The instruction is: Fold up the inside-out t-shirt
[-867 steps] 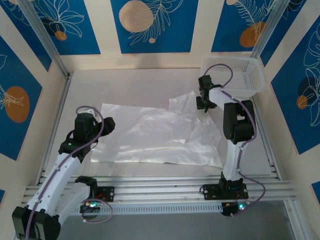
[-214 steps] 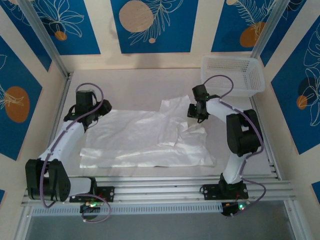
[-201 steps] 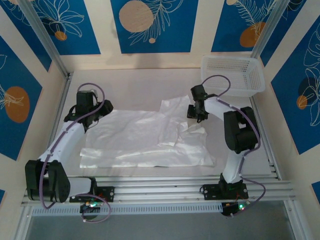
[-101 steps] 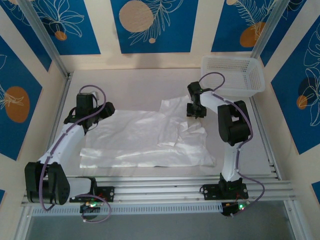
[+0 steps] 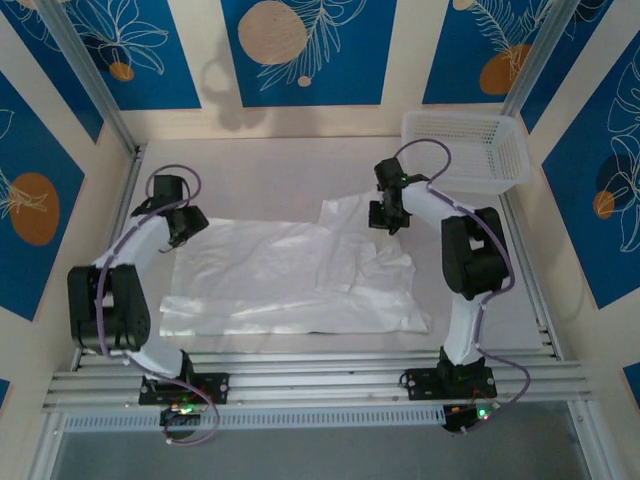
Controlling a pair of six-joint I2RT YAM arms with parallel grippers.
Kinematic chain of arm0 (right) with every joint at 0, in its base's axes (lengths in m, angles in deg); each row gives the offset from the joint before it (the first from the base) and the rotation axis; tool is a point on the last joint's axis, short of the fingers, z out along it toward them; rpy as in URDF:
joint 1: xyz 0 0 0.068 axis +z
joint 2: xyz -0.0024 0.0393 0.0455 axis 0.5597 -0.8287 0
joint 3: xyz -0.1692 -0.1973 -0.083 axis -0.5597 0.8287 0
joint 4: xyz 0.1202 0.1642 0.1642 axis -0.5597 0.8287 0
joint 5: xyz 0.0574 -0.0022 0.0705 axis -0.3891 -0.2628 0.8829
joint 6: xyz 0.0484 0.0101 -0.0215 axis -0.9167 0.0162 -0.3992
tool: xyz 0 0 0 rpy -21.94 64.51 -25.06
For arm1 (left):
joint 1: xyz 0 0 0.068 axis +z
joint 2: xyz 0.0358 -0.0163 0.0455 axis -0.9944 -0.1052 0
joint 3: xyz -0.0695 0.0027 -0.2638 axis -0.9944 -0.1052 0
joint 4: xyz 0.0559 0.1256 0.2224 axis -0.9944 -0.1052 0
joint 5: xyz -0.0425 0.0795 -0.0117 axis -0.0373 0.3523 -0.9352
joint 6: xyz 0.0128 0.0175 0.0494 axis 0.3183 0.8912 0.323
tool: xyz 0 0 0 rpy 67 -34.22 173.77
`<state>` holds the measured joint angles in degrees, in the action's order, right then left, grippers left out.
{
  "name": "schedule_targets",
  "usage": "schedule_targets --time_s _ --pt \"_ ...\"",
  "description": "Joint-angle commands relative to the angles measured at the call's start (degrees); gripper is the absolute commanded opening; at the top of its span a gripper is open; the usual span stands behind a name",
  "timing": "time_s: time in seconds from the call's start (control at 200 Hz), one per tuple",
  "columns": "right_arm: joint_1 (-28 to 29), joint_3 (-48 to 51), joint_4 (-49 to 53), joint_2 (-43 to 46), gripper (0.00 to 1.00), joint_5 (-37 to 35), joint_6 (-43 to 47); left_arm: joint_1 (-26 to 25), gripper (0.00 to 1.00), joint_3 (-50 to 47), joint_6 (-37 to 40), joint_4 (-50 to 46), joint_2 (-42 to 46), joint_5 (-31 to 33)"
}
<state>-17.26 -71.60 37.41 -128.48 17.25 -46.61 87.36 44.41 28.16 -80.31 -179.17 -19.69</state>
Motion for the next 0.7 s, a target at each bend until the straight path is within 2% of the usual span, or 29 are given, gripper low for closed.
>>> schedule_targets --time_s 0.0,0.095,0.445,0.535,0.695 --pt "0.36 3.24 -3.21 5.95 0.05 3.61 -1.01 4.57 0.59 1.84 -4.11 1.05 -5.63 -4.53" --pt "0.67 4.18 -3.63 6.70 0.05 4.52 -1.19 6.35 0.60 4.86 -3.78 3.82 -10.90 -9.18" --pt "1.77 5.15 -4.43 4.21 0.05 6.30 -2.15 6.58 0.57 19.23 0.12 -1.02 -21.30 -2.41" --pt "1.86 4.83 -4.43 3.50 0.05 6.52 -2.43 6.53 0.53 22.04 0.66 -2.96 -24.02 -2.40" --pt "1.84 4.21 -4.26 3.19 0.05 6.26 -2.26 6.38 0.53 23.60 1.56 -3.70 -26.69 -4.49"
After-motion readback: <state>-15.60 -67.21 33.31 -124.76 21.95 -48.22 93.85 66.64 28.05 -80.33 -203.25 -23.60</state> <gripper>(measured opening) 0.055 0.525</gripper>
